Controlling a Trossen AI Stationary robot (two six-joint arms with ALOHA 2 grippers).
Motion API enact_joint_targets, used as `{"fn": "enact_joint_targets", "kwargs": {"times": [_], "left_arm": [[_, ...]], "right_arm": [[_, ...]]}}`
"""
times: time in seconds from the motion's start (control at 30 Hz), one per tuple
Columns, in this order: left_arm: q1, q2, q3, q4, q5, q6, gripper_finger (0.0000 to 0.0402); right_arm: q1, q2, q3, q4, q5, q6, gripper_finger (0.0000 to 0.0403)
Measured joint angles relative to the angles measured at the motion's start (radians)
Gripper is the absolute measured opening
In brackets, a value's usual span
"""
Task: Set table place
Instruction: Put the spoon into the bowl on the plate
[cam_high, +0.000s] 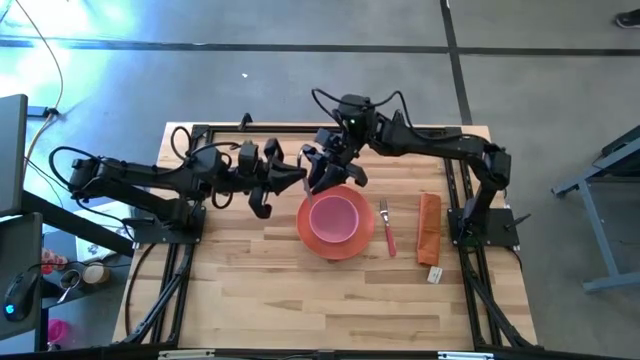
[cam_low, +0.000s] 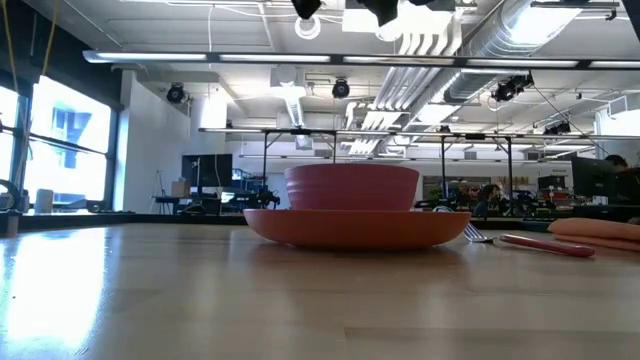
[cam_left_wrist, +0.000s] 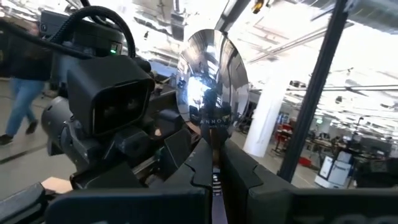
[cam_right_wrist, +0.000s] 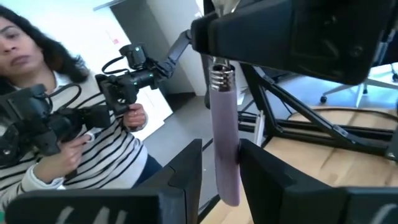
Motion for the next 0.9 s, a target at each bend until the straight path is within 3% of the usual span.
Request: {"fn": "enact_joint_targets", "kwargs": {"times": [0.5, 0.6, 0.73, 0.9], "left_arm": [[0.002, 0.001, -0.001, -0.012, -0.058, 0.039, 0.0003], [0.001, 0.000, -0.001, -0.013, -0.058, 0.037, 0.0002], [0.001, 0.000, 0.001, -0.027, -0.059, 0.037, 0.0001], [0.002, 0.000, 0.001, -0.032, -0.054, 0.028, 0.0000]], "right_arm": [[0.069, 0.000, 0.000, 0.019, 0.042, 0.011, 0.0093], [0.068, -0.001, 0.000, 0.019, 0.067, 0.033, 0.0073], [0.061, 0.003, -0.001, 0.010, 0.122, 0.040, 0.0013], [0.055, 0.003, -0.002, -0.012, 0.168, 0.024, 0.0003]]}}
